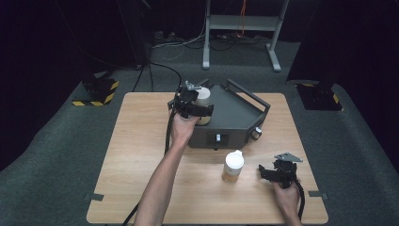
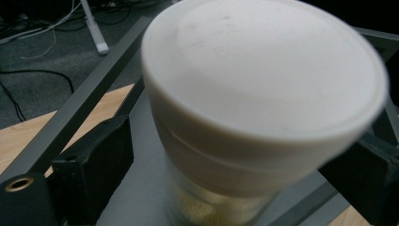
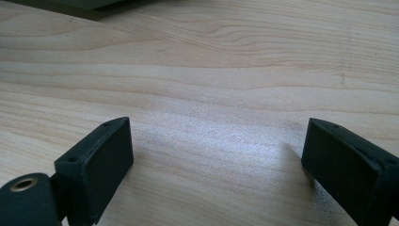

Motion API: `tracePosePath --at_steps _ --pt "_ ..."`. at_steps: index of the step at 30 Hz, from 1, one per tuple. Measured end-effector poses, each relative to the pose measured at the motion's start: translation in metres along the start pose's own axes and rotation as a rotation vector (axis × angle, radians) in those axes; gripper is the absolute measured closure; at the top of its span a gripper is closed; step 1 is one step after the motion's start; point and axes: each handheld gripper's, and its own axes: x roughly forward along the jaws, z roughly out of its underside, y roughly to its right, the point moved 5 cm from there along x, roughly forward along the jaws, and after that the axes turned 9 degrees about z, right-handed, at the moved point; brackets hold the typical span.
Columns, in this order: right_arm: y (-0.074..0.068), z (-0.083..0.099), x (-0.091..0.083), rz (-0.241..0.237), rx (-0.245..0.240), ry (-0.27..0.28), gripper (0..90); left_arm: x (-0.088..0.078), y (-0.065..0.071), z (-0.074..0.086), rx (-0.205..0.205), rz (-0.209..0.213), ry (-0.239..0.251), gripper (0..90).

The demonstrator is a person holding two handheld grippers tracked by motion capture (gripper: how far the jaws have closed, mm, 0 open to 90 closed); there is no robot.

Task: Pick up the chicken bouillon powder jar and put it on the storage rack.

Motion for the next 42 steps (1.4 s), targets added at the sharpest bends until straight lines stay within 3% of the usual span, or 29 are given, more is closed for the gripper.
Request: tracePosePath --at_steps 14,27,42 --pt "0.000 0.000 0.000 0.001 0.002 0.000 8.8 -0.027 0.000 0.028 -0.004 0.035 0.034 6.7" --pt "0.000 0.000 0.000 0.001 0.002 0.000 8.8 -0.048 0.000 0.062 0.006 0.048 0.022 6.8" --pt "-0.001 0.000 0.000 0.002 0.003 -0.002 8.8 -0.056 -0.001 0.100 -0.008 0.046 0.001 7.0"
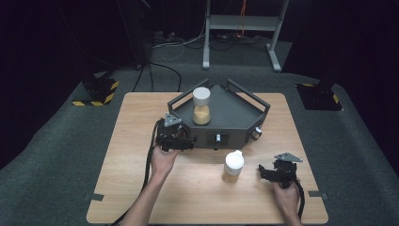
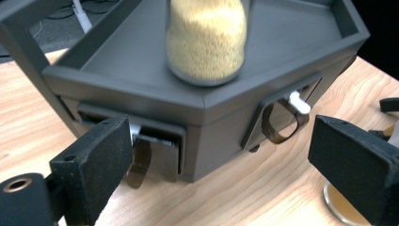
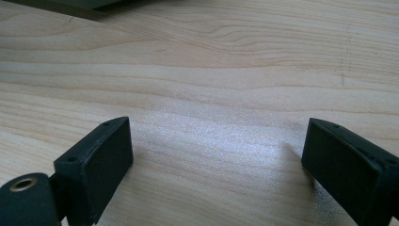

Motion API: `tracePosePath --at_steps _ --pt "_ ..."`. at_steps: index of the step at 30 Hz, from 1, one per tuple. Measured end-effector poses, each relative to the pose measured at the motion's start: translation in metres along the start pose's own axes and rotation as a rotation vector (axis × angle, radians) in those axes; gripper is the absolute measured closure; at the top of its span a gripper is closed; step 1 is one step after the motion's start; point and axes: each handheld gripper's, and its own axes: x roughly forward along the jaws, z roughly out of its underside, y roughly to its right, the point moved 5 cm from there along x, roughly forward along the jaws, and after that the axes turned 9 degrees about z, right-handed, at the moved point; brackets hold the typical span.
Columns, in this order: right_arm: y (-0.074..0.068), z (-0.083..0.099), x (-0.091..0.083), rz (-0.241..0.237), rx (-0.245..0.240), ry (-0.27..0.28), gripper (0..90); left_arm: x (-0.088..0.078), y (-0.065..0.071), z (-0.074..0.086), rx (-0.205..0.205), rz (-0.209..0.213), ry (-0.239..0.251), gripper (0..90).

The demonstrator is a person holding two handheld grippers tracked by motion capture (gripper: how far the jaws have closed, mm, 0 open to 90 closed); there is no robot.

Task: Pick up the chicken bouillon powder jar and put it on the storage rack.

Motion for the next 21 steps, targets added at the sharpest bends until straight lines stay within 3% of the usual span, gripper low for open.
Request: tracePosePath --at_steps 21 --pt "0.000 0.000 0.000 0.000 0.000 0.000 8.8 0.018 0.004 0.046 0.014 -0.025 -0.073 6.9"
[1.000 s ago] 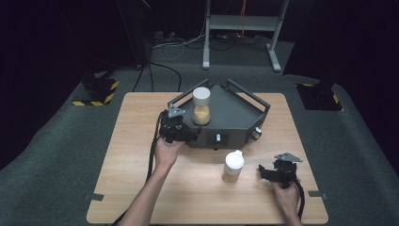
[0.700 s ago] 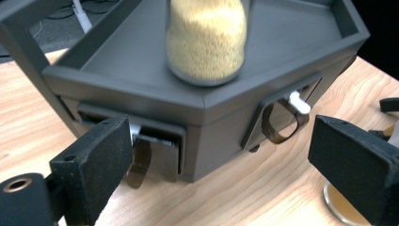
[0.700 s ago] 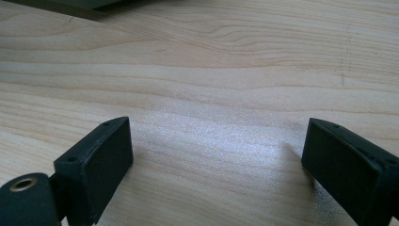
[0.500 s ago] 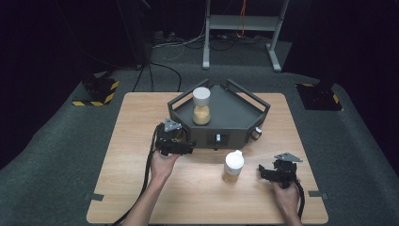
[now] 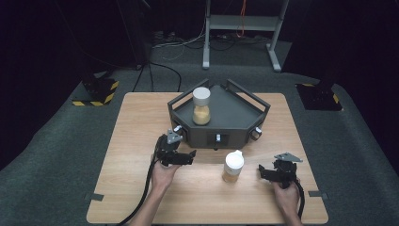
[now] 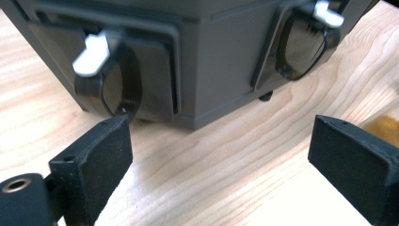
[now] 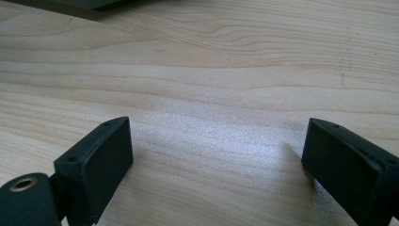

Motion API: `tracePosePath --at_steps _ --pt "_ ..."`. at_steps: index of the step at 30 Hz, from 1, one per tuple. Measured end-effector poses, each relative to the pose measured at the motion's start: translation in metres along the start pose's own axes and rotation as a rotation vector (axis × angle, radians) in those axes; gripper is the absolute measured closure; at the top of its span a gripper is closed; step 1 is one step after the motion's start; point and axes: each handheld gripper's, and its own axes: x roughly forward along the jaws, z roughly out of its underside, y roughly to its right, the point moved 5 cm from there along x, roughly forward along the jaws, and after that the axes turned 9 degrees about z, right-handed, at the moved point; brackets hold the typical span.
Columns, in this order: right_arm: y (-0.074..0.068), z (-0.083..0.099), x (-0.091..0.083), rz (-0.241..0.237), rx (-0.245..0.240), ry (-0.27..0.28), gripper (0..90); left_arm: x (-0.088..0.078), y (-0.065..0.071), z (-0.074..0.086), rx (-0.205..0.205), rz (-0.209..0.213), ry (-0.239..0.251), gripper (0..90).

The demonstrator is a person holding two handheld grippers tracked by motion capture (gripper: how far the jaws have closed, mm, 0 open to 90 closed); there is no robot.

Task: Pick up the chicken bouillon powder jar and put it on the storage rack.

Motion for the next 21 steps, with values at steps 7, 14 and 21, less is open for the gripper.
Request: tracePosePath --at_steps 7,14,21 --pt "0.000 0.000 0.000 0.000 0.000 0.000 8.8 0.006 -0.002 0.017 -0.011 -0.006 -0.026 6.8" --pt "0.000 0.000 0.000 0.000 0.000 0.000 8.8 0.012 -0.003 0.032 -0.020 -0.021 -0.048 6.7" --pt "0.000 0.000 0.000 0.000 0.000 0.000 8.8 0.022 -0.001 0.043 -0.008 -0.037 -0.078 6.6"
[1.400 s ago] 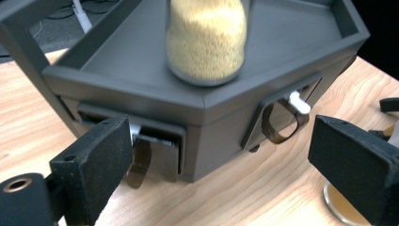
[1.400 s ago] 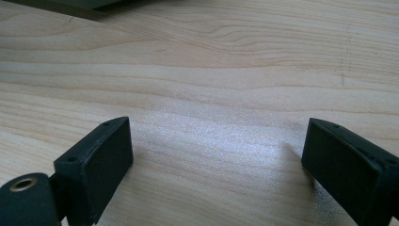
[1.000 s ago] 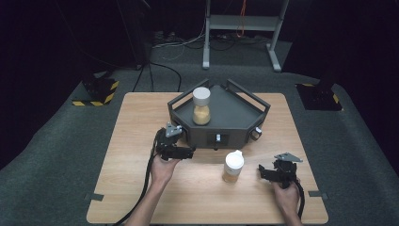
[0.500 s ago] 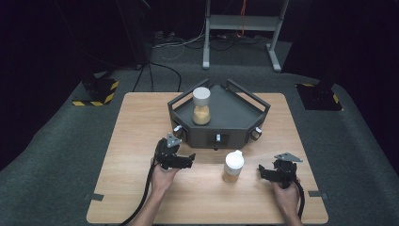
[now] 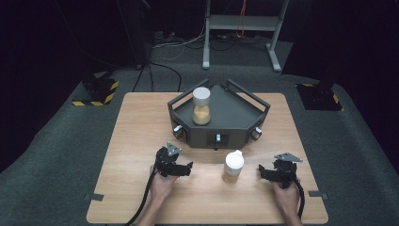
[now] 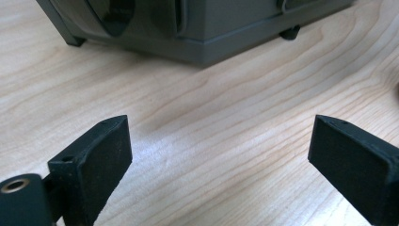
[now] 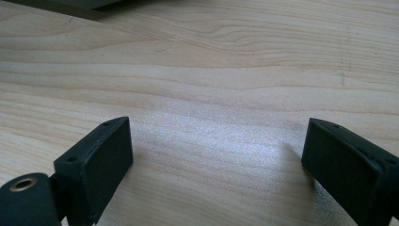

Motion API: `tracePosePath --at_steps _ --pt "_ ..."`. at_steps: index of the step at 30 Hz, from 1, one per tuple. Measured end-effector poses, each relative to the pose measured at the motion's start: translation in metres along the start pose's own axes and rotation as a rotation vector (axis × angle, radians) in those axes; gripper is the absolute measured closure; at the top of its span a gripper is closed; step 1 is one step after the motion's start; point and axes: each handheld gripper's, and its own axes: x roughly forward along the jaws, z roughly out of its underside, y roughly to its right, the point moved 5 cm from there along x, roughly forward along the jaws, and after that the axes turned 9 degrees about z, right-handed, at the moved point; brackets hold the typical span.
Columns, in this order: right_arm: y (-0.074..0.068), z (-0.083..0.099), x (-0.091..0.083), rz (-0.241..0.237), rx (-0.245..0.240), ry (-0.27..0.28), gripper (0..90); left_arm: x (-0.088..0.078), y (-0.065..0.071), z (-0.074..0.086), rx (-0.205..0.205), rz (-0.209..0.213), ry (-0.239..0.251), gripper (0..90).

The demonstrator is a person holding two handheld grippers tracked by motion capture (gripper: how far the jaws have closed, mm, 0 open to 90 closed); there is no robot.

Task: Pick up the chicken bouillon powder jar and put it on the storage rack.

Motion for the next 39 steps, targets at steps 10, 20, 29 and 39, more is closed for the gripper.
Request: tracePosePath --at_steps 10,20,29,39 --pt "0.000 0.000 0.000 0.000 0.000 0.000 8.8 0.012 0.001 0.006 -0.001 -0.005 -0.036 6.1" --pt "0.000 0.000 0.000 0.000 0.000 0.000 8.8 0.020 0.004 0.011 0.013 -0.030 -0.053 5.2" --pt "0.000 0.000 0.000 0.000 0.000 0.000 8.8 0.020 0.005 0.018 0.017 -0.030 -0.023 5.2" --pt "0.000 0.000 0.000 0.000 -0.001 0.000 8.8 0.020 0.005 0.018 0.017 -0.031 -0.023 5.1"
